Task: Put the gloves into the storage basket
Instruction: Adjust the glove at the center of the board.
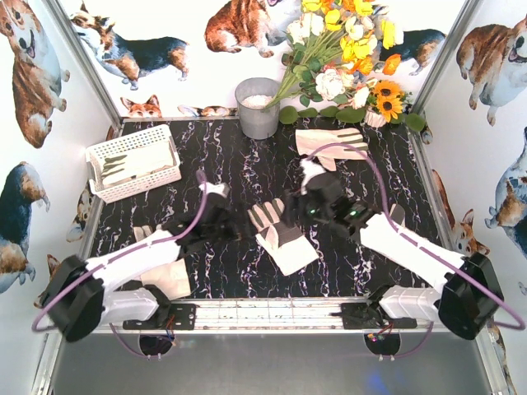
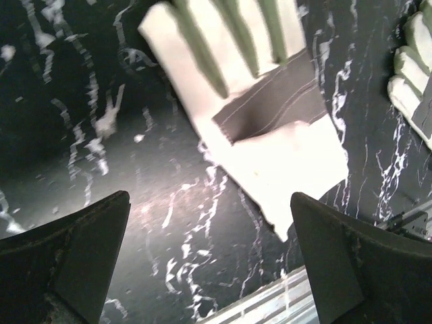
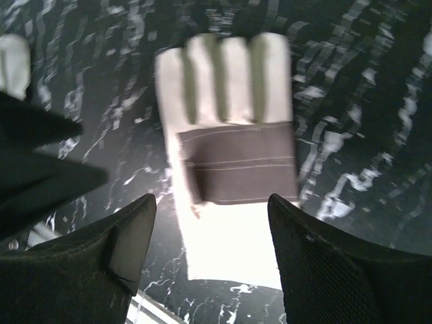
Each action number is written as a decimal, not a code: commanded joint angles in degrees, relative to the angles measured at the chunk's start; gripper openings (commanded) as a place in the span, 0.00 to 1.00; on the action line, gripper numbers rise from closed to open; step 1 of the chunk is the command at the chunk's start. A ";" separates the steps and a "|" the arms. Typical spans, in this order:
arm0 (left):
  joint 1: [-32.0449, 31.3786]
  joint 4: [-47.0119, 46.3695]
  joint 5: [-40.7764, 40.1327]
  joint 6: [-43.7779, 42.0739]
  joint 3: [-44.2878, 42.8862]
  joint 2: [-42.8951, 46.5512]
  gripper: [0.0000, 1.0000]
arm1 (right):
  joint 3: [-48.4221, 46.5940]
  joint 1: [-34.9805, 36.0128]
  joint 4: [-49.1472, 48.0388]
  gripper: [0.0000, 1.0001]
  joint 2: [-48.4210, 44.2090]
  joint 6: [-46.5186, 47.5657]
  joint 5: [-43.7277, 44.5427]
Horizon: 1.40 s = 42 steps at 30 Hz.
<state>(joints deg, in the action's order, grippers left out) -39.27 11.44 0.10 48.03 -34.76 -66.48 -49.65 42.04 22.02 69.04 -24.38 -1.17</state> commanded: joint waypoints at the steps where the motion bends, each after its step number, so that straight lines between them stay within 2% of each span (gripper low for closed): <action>1: -5.23 -0.26 -9.56 2.86 -6.92 -5.97 0.99 | 3.76 -8.87 -0.97 0.68 -0.83 -4.86 -6.34; 5: -8.54 -1.40 -10.60 4.68 -12.22 -13.03 0.99 | 6.49 -14.95 -3.56 0.67 1.10 -6.75 -12.85; 11: -9.91 -3.37 -8.74 6.13 -14.89 -19.03 0.97 | 7.36 -17.98 -5.73 0.65 6.09 -5.19 -17.13; 12: -9.95 -4.10 -8.08 6.31 -14.89 -19.69 0.94 | 7.06 -18.37 -5.90 0.65 7.40 -4.89 -17.98; 18: -10.20 -6.39 -5.30 7.21 -15.27 -22.92 0.75 | 3.81 -19.88 -5.71 0.49 16.53 -2.44 -22.81; 22: -10.30 -7.29 -4.68 8.04 -14.25 -23.90 0.61 | 3.57 -19.98 -6.92 0.44 20.71 -2.18 -24.92; 26: -10.30 -7.60 -5.45 8.90 -12.39 -22.68 0.47 | 4.02 -19.96 -8.86 0.38 22.54 -2.84 -25.99; 31: -10.30 -6.88 -5.96 9.89 -9.76 -20.41 0.23 | 4.40 -19.98 -9.22 0.25 23.45 -3.19 -25.78; 35: -10.30 -6.87 -7.00 10.95 -5.54 -17.18 0.15 | 5.23 -19.98 -9.32 0.13 23.99 -3.45 -25.37; 39: -10.30 -7.53 -7.21 11.66 -3.33 -14.41 0.09 | 6.12 -19.89 -11.15 0.12 23.91 -4.45 -28.15; 42: -10.30 -8.41 -6.70 11.62 -2.39 -13.47 0.05 | 5.89 -19.08 -13.16 0.21 23.90 -5.44 -31.57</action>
<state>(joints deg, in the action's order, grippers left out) -49.17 4.40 -6.04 59.24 -38.28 -81.65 -43.46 22.11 13.78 92.79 -28.88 -28.47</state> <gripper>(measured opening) 0.076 0.169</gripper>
